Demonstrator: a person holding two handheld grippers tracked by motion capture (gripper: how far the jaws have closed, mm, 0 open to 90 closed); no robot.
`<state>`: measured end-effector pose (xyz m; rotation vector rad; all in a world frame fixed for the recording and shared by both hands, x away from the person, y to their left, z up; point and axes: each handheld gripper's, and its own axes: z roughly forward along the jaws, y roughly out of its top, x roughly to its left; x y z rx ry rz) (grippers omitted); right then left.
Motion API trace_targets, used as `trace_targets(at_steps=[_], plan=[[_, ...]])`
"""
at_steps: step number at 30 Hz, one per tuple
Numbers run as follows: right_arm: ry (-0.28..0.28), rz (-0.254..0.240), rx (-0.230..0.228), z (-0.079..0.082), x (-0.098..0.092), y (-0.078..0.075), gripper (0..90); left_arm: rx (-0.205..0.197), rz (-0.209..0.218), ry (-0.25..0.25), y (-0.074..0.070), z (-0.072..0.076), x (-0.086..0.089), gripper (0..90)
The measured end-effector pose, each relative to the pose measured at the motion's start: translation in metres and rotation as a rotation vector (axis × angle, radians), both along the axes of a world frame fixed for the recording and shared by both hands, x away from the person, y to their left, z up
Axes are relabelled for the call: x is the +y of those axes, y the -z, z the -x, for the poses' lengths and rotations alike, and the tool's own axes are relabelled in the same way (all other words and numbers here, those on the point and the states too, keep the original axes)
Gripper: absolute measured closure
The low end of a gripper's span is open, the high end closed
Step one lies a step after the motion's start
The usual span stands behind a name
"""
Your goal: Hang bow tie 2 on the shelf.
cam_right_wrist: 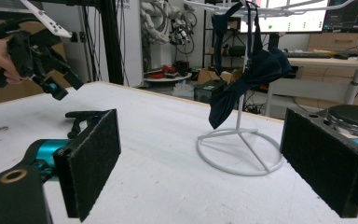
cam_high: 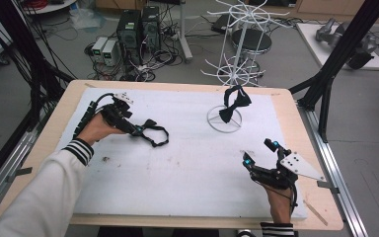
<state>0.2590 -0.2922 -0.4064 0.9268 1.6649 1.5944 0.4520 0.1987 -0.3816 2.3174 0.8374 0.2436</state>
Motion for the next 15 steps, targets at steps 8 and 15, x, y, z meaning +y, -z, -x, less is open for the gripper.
trace_targets(at_steps=[8,15], plan=[[-0.001,0.003,0.005,0.001,0.002,0.0,11.7,0.063,-0.062,0.004,0.006,-0.009,-0.003,15.4],[-0.003,0.005,0.003,0.0,0.003,0.0,11.7,0.107,-0.092,0.012,0.011,-0.014,-0.005,20.3]])
